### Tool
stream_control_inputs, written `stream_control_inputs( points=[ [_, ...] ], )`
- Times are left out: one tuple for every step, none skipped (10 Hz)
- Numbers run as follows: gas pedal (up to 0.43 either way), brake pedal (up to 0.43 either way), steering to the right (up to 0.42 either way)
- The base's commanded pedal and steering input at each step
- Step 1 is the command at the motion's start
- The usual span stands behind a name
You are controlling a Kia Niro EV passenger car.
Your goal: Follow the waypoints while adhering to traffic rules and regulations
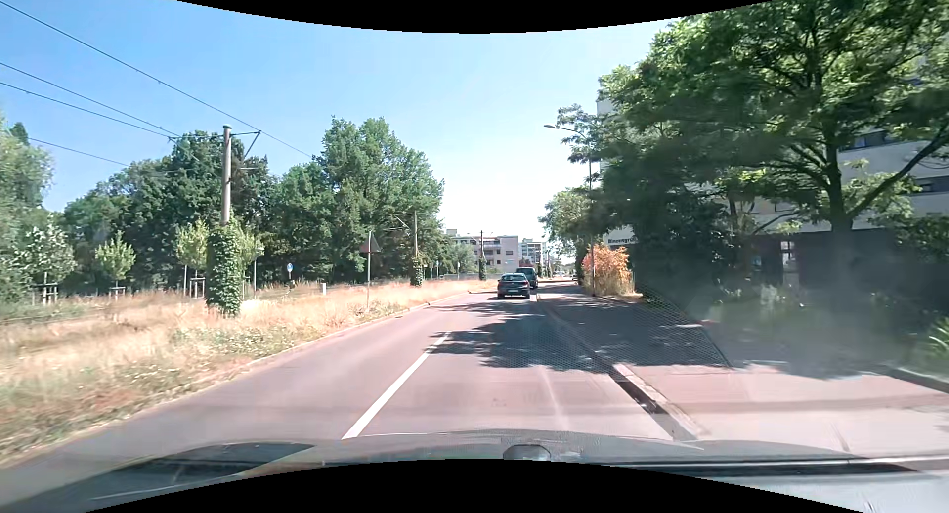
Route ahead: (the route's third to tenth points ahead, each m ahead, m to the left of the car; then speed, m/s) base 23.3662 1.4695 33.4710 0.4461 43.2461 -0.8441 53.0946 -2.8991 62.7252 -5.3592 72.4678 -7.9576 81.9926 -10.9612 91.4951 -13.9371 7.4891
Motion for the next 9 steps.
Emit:
stream_control_inputs(
  points=[
    [0.087, 0.000, 0.018],
    [0.087, 0.000, 0.018],
    [0.087, 0.000, 0.018],
    [0.087, 0.000, 0.018],
    [0.087, 0.000, 0.018],
    [0.079, 0.000, 0.018],
    [0.079, 0.000, 0.018],
    [0.079, 0.000, 0.018],
    [0.079, 0.000, 0.016]
  ],
)
